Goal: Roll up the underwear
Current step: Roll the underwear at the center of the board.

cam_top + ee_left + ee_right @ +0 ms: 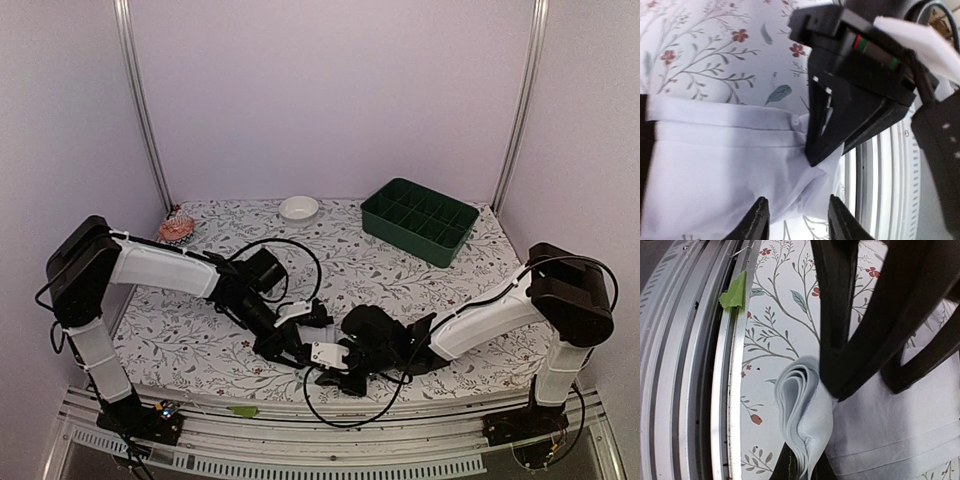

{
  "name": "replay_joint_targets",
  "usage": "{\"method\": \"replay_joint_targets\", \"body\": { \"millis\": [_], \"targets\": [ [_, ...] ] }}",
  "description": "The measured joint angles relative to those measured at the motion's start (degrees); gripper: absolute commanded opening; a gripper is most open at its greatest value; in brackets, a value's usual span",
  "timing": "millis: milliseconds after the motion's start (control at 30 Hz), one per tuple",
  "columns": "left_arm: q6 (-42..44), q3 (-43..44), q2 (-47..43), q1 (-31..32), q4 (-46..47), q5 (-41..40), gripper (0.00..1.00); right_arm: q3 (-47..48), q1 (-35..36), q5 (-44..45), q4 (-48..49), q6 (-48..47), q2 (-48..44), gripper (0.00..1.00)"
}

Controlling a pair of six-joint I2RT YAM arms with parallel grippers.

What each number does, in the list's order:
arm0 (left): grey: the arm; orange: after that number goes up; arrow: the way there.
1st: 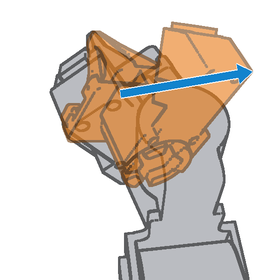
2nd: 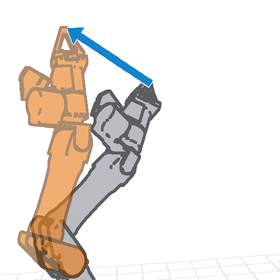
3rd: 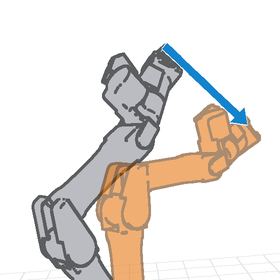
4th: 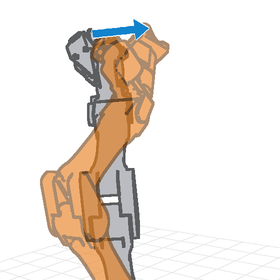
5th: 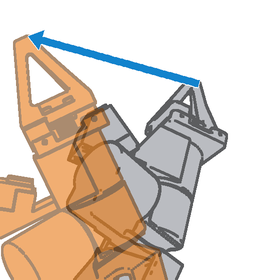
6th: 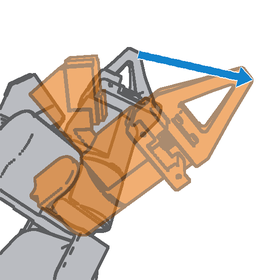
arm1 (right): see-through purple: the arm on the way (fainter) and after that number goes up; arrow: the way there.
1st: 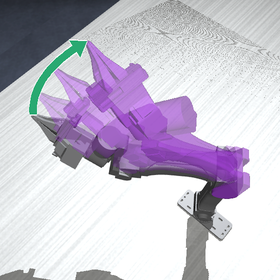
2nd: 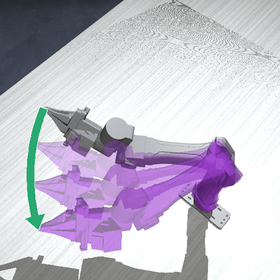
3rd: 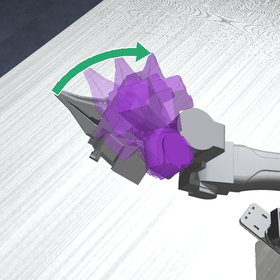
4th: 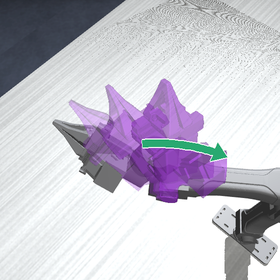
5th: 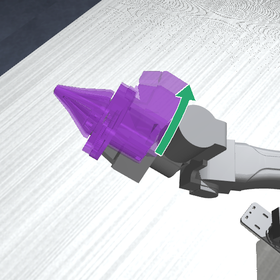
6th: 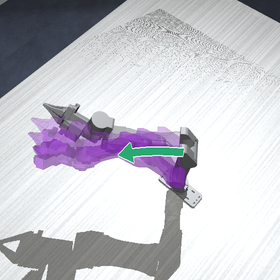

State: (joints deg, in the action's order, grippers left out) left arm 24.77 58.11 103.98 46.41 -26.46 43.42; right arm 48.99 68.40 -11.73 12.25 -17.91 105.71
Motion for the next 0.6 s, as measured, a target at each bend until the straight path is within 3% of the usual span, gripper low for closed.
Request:
{"method": "replay_joint_targets", "body": {
  "millis": [33,100,400,600],
  "targets": [
    [-0.6,-1.2,-2.2,-0.5,1.2,-1.3,0.55,0.5,-0.2,-1.3,-1.0,1.2,0.0,0.00],
    [-1.5,-4.1,-7.3,-1.4,3.9,-3.8,0.59,2.3,-0.6,-4.4,-4.0,4.0,0.2,0.00],
    [-4.0,-21.7,-30.4,-2.2,18.9,-16.7,0.62,10.9,-6.3,-21.1,-13.2,17.6,5.7,0.00],
    [-1.7,-29.2,-39.2,-0.8,22.4,-21.9,0.60,17.2,-11.1,-33.8,-18.0,24.9,13.0,0.00]
  ]
}}
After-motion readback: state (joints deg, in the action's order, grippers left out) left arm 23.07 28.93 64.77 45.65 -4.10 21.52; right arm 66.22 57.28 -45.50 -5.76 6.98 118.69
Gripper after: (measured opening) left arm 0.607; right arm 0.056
